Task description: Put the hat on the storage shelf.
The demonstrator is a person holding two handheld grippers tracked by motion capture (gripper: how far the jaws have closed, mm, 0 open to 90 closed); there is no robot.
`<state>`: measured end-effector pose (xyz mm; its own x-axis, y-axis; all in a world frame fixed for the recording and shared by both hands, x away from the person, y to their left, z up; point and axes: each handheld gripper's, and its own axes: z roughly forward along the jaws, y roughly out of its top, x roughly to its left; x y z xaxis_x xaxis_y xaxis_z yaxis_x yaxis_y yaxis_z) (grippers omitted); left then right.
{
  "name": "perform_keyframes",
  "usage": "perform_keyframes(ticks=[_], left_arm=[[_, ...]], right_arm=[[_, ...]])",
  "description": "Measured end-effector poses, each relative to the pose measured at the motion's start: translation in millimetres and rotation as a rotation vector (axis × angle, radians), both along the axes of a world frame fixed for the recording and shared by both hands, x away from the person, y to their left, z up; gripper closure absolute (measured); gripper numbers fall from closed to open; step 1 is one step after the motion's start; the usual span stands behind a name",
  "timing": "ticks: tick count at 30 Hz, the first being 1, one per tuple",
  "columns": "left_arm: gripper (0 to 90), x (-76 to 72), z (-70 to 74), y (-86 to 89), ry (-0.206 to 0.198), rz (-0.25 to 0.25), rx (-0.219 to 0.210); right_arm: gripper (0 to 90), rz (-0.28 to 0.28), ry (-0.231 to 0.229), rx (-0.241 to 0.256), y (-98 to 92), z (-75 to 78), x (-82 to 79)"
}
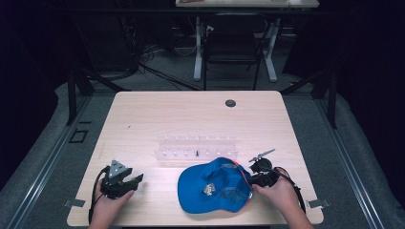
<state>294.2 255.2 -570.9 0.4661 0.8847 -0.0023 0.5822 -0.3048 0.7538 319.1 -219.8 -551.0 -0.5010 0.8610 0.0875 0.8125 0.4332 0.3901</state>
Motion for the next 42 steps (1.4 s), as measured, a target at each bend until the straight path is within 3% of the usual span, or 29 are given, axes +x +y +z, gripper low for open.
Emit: perform_keyframes(ticks=[1,2,5,8,9,10,15,24,25,27,31,34,35,38,39,42], left_arm=[[46.6,0.1,0.1,0.2,0.001,-0.001,0.0],[46.6,0.1,0.1,0.2,0.0,0.0,0.0],[46.6,-0.1,0.4,0.4,-0.003,-0.003,0.004],[46.6,0.0,0.4,0.3,-0.003,-0.002,0.003],[46.6,0.0,0.3,0.2,-0.003,-0.002,0.003],[46.6,0.1,0.3,0.2,-0.002,-0.001,0.003],[46.7,0.0,0.4,0.4,-0.004,0.0,0.003],[46.8,-0.3,0.7,0.3,-0.006,0.001,0.004],[46.8,-0.4,0.7,0.2,-0.006,0.001,0.004],[46.8,-0.4,0.8,0.2,-0.007,0.002,0.005],[46.9,-0.5,0.8,0.2,-0.006,0.002,0.006],[46.9,-0.4,0.8,0.1,-0.006,0.002,0.006],[46.9,-0.5,0.8,0.1,-0.006,0.002,0.006],[46.9,-0.6,0.7,-0.1,-0.006,0.003,0.005],[47.0,-0.6,0.6,-0.1,-0.006,0.002,0.006],[46.9,-0.6,0.5,-0.3,-0.005,0.003,0.006]], right_arm=[[73.7,0.011,-0.008,-0.025,2.5,0.4,-0.6],[73.7,0.011,-0.008,-0.025,2.5,0.4,-0.6],[84.9,0.037,0.0,-0.04,6.0,1.0,-1.3],[87.5,0.05,0.007,-0.041,7.0,1.5,-1.4],[88.3,0.03,-0.01,-0.027,8.6,-0.2,-2.4],[89.0,0.053,0.005,-0.043,8.1,1.4,-1.2],[90.0,0.064,0.013,-0.066,9.8,2.9,-0.4],[90.0,0.044,0.022,0.007,0.8,16.1,-2.5],[90.0,0.05,0.024,-0.01,-1.1,19.2,-2.2],[90.0,0.025,0.04,0.057,-4.3,25.3,-2.7],[90.0,0.023,0.067,0.055,-9.6,32.0,-1.4],[90.0,0.019,0.081,0.104,-14.2,35.6,0.3],[90.0,-0.001,0.094,0.154,-16.0,37.5,0.8],[90.0,0.021,0.122,0.167,-20.0,41.4,2.9],[90.0,0.008,0.139,0.2,-21.6,44.4,3.5],[90.0,-0.001,0.155,0.233,-23.6,48.4,4.3]])
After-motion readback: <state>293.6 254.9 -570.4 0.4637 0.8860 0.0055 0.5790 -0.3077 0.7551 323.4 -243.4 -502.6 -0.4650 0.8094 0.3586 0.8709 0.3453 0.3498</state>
